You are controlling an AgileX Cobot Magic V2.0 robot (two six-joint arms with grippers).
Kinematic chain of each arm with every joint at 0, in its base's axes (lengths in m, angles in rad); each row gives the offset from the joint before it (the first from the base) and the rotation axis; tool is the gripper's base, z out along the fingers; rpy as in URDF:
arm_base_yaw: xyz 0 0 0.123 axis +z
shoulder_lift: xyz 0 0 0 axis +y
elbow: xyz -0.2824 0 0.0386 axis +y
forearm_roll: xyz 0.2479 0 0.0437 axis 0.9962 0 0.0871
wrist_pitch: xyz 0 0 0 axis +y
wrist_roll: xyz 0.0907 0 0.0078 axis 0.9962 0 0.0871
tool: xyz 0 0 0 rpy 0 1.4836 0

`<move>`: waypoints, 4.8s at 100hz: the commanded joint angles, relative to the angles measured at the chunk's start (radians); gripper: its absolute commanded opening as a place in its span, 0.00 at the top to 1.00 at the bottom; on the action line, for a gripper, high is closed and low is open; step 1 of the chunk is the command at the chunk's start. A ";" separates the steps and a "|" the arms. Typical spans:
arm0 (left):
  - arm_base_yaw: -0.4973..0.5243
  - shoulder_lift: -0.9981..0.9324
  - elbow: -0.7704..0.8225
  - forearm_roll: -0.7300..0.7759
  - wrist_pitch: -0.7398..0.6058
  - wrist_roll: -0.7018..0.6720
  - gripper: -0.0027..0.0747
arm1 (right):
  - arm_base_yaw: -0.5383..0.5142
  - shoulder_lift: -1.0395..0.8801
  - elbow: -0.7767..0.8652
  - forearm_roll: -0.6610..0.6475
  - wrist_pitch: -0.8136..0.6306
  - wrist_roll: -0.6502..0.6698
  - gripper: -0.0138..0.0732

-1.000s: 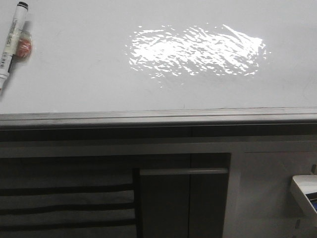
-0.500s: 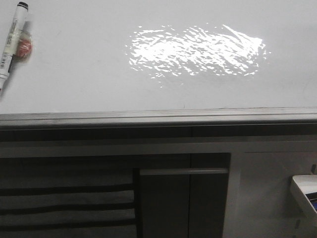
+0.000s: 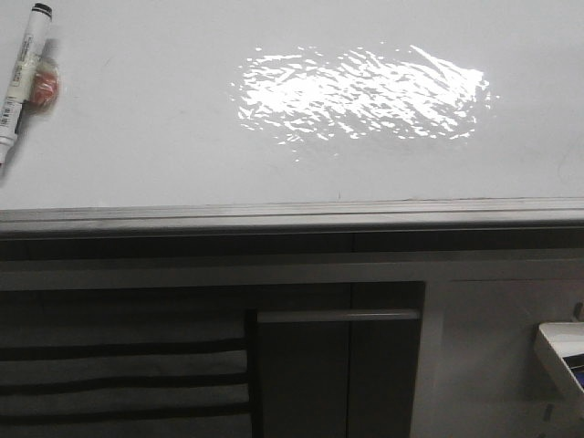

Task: Write number 9 on whiteboard

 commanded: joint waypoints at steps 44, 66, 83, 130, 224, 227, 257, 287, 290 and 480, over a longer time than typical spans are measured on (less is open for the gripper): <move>-0.179 0.357 -0.028 -0.025 -0.209 0.074 0.26 | -0.005 0.014 -0.036 -0.010 -0.077 -0.006 0.30; -0.265 0.557 -0.028 0.000 -0.423 0.074 0.26 | -0.005 0.014 -0.036 -0.010 -0.077 -0.006 0.30; -0.285 0.699 -0.028 0.079 -0.583 0.074 0.26 | -0.005 0.014 -0.036 -0.010 -0.077 -0.006 0.30; -0.285 0.917 -0.028 0.125 -0.798 0.074 0.61 | -0.005 0.014 -0.036 -0.010 -0.077 -0.006 0.30; -0.285 0.767 -0.305 0.102 0.057 0.123 0.99 | 0.044 0.181 -0.281 0.137 0.353 -0.062 0.30; -0.285 0.765 -0.330 0.075 0.114 0.155 0.99 | 0.057 0.202 -0.303 0.181 0.376 -0.114 0.30; -0.285 0.773 -0.480 -0.460 0.594 0.865 0.99 | 0.172 0.433 -0.455 0.577 0.495 -0.563 0.30; -0.395 0.773 -0.487 -0.629 0.660 1.094 0.99 | 0.381 0.658 -0.626 0.749 0.587 -0.963 0.30; -0.417 0.773 -0.487 -0.624 0.655 1.094 0.99 | 0.405 0.679 -0.644 0.759 0.598 -0.985 0.30; -0.609 0.767 -0.645 -0.240 0.579 0.771 0.51 | 0.567 0.731 -0.725 0.592 0.503 -0.946 0.90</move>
